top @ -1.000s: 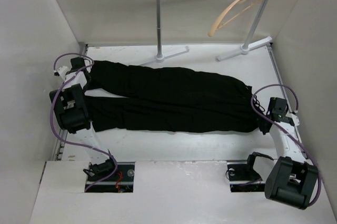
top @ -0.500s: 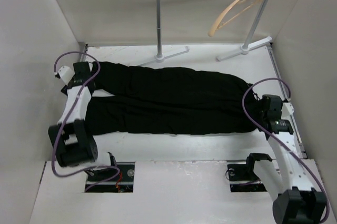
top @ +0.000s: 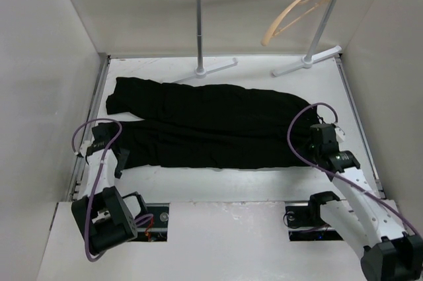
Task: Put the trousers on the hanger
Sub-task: Flatten out the trousers at the center of the board.
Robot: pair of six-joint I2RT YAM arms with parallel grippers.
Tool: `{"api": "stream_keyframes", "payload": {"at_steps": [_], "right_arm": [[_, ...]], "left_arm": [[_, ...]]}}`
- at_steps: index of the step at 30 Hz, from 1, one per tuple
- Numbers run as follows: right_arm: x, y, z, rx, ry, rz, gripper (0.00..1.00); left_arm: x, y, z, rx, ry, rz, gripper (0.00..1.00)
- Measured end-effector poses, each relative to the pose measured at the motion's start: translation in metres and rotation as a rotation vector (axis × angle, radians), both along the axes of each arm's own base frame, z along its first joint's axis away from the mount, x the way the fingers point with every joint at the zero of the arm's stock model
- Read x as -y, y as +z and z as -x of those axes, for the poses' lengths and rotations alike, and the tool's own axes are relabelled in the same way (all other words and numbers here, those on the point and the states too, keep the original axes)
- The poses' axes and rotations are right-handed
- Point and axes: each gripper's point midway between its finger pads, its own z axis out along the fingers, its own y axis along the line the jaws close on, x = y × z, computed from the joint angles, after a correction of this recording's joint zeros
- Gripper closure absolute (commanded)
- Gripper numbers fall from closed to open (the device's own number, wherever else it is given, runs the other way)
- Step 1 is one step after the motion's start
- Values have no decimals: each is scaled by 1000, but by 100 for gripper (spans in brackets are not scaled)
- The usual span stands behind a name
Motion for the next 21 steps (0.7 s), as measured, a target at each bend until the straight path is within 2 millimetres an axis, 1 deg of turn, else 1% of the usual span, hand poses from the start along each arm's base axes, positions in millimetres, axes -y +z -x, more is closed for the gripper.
{"api": "stream_keyframes", "payload": {"at_steps": [2, 5, 6, 7, 9, 12, 14, 15, 16, 19, 20, 21], "right_arm": [[-6, -6, 1, -29, 29, -6, 57], [-12, -8, -1, -38, 56, -18, 48], [-13, -8, -2, -35, 61, -20, 46], [-14, -8, -3, -35, 65, -23, 44], [-16, -8, -5, -29, 68, -27, 42], [-15, -9, -5, -32, 63, -38, 41], [-12, -9, -6, -29, 49, -44, 39], [-11, -9, -5, -28, 44, -47, 38], [-10, -9, -5, -27, 39, -48, 37], [-11, -12, -2, -32, 41, -52, 35], [-11, -13, -2, -36, 43, -54, 34], [-11, -14, -2, -38, 44, -54, 34]], "left_arm": [[-3, -2, -4, 11, 20, 10, 59], [-8, -11, -8, 2, 51, 27, 82], [-10, -13, -9, -3, 60, 32, 88], [-14, -13, -13, 11, 71, 28, 93], [-22, -13, -16, 28, 100, 31, 98], [-31, -12, -12, 29, 132, 14, 100], [-35, -10, -2, 3, 142, -9, 98], [-36, -7, 3, -8, 146, -22, 95], [-36, -4, 9, -18, 147, -35, 89], [-35, 3, 21, -42, 142, -60, 60], [-34, 5, 24, -57, 139, -59, 54], [-33, 7, 26, -68, 137, -55, 50]]}}
